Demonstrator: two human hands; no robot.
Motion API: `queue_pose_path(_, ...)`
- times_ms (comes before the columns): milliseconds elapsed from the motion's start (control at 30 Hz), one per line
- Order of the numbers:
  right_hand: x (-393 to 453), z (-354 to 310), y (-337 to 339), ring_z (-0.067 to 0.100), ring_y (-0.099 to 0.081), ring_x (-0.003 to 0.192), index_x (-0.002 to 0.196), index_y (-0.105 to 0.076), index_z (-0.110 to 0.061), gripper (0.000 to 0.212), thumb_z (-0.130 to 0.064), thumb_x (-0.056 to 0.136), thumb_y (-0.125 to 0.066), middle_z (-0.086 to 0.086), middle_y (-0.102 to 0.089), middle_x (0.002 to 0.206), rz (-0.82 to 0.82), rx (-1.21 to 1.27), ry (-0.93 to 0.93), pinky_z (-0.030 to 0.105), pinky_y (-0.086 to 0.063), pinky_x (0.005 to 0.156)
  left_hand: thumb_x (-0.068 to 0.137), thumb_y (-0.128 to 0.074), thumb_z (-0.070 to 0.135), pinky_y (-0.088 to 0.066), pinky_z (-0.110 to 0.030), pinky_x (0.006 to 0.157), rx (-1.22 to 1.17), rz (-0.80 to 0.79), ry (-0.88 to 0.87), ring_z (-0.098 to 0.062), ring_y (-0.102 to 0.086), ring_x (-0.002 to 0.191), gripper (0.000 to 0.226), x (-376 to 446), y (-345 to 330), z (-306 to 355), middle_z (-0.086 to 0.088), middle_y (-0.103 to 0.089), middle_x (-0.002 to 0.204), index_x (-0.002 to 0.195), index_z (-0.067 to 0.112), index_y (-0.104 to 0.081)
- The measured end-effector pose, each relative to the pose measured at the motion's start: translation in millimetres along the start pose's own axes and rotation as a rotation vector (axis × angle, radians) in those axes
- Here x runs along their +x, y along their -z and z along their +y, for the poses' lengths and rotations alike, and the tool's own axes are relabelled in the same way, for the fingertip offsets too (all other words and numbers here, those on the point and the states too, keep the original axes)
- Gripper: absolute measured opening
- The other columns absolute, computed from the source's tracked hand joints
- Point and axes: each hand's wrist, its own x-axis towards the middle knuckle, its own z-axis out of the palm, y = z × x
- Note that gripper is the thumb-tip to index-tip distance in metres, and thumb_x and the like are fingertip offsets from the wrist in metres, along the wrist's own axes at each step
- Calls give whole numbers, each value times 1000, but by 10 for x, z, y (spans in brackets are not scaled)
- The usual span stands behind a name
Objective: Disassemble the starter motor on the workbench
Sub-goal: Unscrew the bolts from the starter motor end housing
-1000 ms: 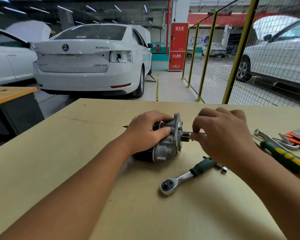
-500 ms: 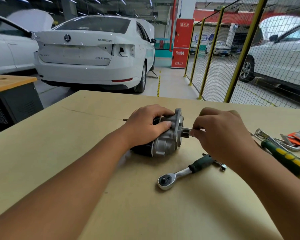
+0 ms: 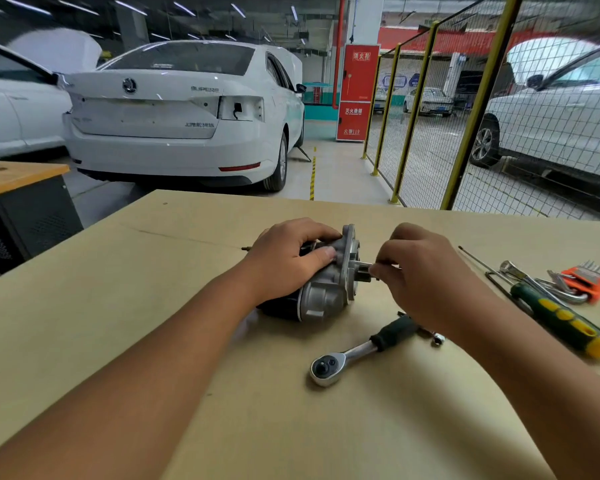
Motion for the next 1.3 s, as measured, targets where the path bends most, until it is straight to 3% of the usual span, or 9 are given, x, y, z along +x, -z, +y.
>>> queue_pose_path(167,-31,-98,53,20,-59,81,90,-68,-29,17,-46,92,-65,-13,-56,97,33,-205,-18,40,-43,83,86,-59,40,-49,-45,102,14,-14,-5,-13,-63,113,46,-5,14,-5,13,-70,119,127,26,-71)
queue_pose_path(300,-31,-92,60,24,-58,78,90,-67,-20,14,-34,91,-72,-3,-59,89,6,1,-23,38,-51,68,88,-58,41,-48,-46,103,0,-7,0,-12,-63,114,43,-4,2,-19,14,-70,120,126,27,-71)
queue_pose_path(467,-12,6,-2,23,-54,79,96,-75,-10,21,-23,100,-60,4,-55,90,-8,50,-29,32,-40,70,91,-54,38,-48,-45,104,-18,6,10,-12,-63,116,40,11,-9,-27,13,-71,119,124,25,-73)
queue_pose_path(533,0,8,-10,24,-54,81,98,-74,-8,22,-23,100,-58,4,-54,94,-44,42,-34,35,-44,72,90,-55,38,-48,-46,104,-11,4,9,-12,-63,116,40,9,-8,-25,14,-70,119,124,26,-73)
queue_pose_path(733,-26,-94,43,21,-58,88,98,-64,-28,22,-48,98,-55,-9,-55,98,-17,-271,-23,41,-40,84,87,-59,40,-49,-47,102,2,-3,-7,-13,-63,112,43,-3,12,-19,14,-70,118,126,26,-71)
queue_pose_path(867,-17,-107,54,19,-50,69,87,-43,-28,25,-46,97,-58,-8,-51,77,-82,-126,-62,37,-41,61,88,-58,41,-49,-47,102,-2,8,-6,-13,-63,113,42,6,0,-25,14,-70,118,125,27,-72)
queue_pose_path(967,-22,-111,25,23,-52,74,97,-53,-22,13,-34,100,-57,-5,-53,78,-72,35,-30,42,-47,64,90,-57,40,-49,-46,102,-13,14,-4,-13,-63,114,40,15,-7,-28,12,-71,119,124,26,-73)
queue_pose_path(1133,-8,-43,-3,26,-55,81,100,-73,-9,24,-23,102,-54,5,-58,91,-68,13,-18,39,-47,74,88,-57,41,-48,-45,104,-4,-4,2,-14,-63,115,44,6,9,4,11,-70,121,126,25,-72)
queue_pose_path(1300,-35,-100,-4,24,-61,86,91,-73,-26,21,-36,98,-57,-7,-64,93,44,-311,0,40,-40,88,87,-58,41,-48,-46,104,5,-9,-4,-15,-63,115,45,0,8,-6,11,-70,121,127,25,-71)
